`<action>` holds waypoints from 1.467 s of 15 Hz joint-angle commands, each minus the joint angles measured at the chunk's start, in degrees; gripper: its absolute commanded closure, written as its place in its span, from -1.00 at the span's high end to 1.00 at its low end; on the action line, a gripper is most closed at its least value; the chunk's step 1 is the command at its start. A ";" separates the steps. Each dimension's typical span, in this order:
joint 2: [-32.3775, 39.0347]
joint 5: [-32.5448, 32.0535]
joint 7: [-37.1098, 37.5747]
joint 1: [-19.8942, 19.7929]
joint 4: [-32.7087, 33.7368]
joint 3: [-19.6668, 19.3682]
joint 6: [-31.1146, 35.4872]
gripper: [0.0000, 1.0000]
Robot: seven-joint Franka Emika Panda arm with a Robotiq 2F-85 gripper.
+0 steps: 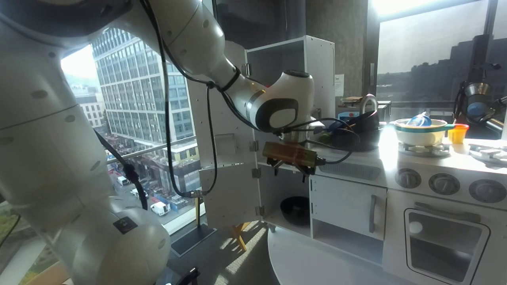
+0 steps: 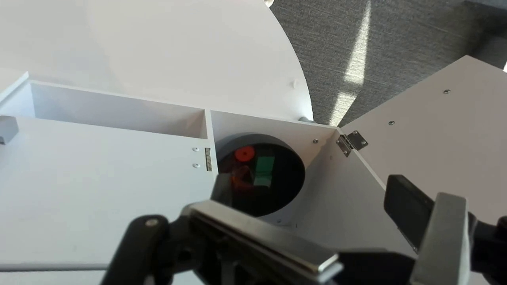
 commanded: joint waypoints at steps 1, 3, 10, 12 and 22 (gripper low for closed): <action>-2.94 7.08 -13.94 0.48 -5.38 -1.44 8.25 1.00; -4.83 13.04 -22.43 4.84 -7.51 -7.12 10.43 1.00; -6.68 31.12 -53.61 17.22 -7.11 -29.79 9.76 1.00; -3.72 38.71 -60.99 20.42 -4.69 -35.67 7.09 1.00; 22.62 59.16 -78.21 28.18 7.31 -51.68 -18.17 1.00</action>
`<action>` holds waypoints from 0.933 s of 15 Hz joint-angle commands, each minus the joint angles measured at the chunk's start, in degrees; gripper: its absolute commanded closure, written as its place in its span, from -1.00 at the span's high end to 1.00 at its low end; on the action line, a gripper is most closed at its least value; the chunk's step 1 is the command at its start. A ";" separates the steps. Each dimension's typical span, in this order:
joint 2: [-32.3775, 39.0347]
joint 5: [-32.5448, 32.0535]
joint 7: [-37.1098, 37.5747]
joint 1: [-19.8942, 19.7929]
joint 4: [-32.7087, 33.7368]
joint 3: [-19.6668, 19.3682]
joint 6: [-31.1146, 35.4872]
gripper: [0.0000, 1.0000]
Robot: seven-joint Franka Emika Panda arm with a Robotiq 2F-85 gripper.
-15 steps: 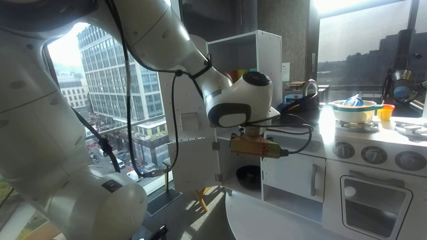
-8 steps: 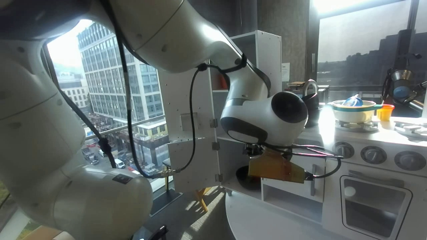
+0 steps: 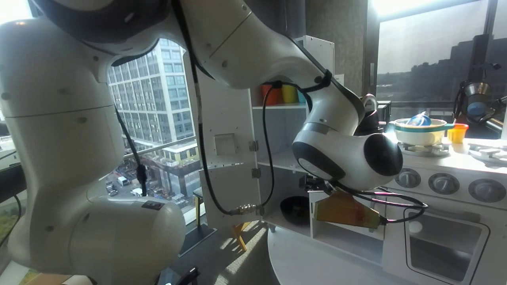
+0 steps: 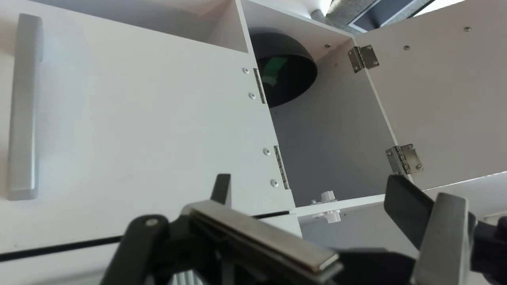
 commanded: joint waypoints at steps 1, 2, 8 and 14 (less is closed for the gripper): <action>13.86 9.20 -4.89 -1.65 5.55 -0.22 -6.42 1.00; 16.96 11.67 -5.96 -3.33 6.68 0.92 -7.48 1.00; 24.62 14.77 -6.44 -26.26 14.72 21.73 -3.08 1.00; 26.87 15.22 -7.72 -42.53 22.00 36.49 0.90 1.00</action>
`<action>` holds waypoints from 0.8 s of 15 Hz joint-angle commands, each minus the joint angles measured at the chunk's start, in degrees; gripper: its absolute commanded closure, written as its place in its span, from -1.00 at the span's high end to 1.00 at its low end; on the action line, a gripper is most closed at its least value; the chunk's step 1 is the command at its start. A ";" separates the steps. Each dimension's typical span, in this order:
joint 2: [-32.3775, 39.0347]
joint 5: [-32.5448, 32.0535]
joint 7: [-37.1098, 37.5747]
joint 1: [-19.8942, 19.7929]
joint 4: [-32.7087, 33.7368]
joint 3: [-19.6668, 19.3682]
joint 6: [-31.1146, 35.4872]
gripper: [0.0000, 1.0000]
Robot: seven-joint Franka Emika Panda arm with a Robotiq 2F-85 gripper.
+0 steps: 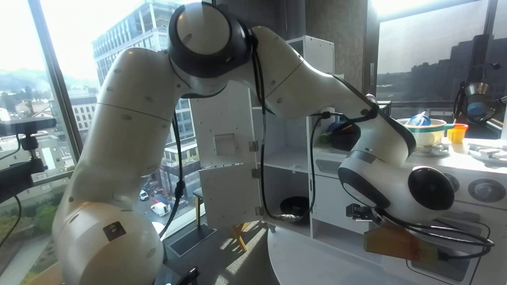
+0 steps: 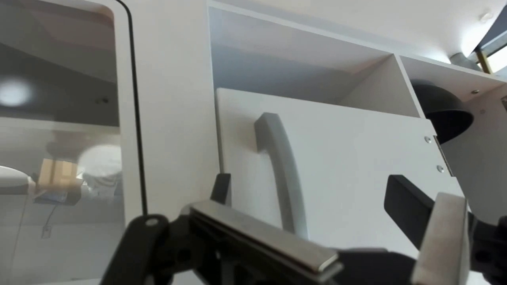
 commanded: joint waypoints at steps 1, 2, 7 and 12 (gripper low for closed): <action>0.68 1.26 -1.33 -7.63 4.27 7.82 1.97 1.00; 0.50 0.99 -1.30 -8.94 4.47 9.62 2.17 1.00; 0.07 -0.37 -2.74 -11.92 3.22 13.96 3.17 1.00; -1.91 -0.91 -7.79 -12.83 -0.47 15.14 2.70 1.00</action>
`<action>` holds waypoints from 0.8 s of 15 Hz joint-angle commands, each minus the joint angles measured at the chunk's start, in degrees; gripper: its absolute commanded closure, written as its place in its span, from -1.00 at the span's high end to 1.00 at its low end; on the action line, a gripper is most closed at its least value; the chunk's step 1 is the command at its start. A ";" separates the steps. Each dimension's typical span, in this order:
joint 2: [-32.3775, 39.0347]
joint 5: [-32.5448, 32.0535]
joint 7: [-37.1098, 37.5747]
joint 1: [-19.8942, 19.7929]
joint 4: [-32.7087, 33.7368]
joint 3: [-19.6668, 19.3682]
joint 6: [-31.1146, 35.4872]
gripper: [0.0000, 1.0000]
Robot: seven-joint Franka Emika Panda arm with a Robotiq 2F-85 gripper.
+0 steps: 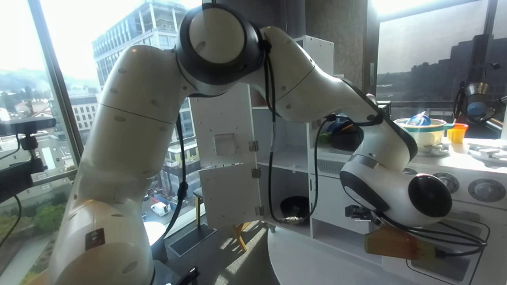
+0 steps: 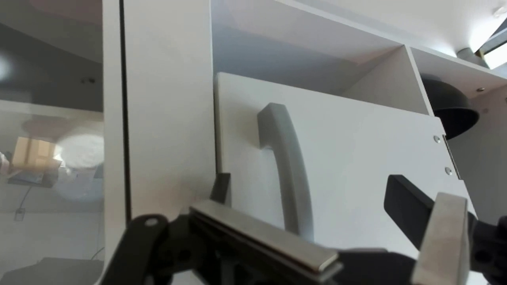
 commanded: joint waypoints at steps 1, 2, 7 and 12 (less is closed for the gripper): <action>-2.51 -0.67 -4.33 -1.25 -3.17 1.77 -0.11 1.00; -2.94 -0.72 -5.06 -1.21 -4.02 1.84 -0.22 1.00; -7.06 -2.34 -7.36 -1.28 -9.09 1.34 -1.35 1.00; -11.68 -5.89 -8.68 -1.67 -13.62 1.04 -2.71 1.00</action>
